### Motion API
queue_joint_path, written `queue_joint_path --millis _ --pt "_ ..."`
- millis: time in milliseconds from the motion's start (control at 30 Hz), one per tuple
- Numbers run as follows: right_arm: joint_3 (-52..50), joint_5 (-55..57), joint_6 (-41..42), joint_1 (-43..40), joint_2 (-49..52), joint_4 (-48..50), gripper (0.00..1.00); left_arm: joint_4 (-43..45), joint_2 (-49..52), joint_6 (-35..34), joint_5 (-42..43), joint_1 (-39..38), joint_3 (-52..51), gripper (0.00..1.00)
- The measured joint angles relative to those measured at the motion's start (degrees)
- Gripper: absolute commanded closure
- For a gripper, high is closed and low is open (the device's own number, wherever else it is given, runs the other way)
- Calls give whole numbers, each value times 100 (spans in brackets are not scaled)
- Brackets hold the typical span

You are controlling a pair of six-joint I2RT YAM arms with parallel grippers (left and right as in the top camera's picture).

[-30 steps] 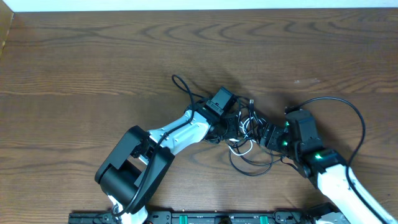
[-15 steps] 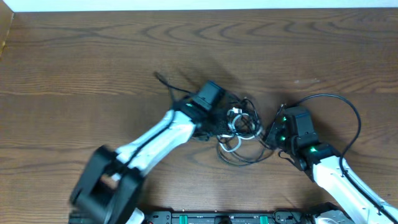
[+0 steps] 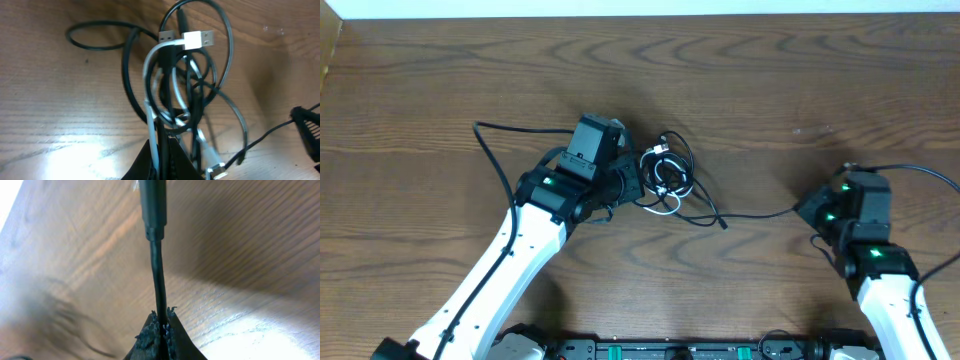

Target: Untangle cables

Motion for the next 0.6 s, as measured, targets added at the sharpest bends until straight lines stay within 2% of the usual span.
queue_joint_path --millis 300,600 --pt "0 -693 186 -964 -273 -13 99 -262 -308 2 -238 22 0 93" --pt "0 -1379 385 -1528 -275 87 99 -376 -1460 2 -232 595 0 92"
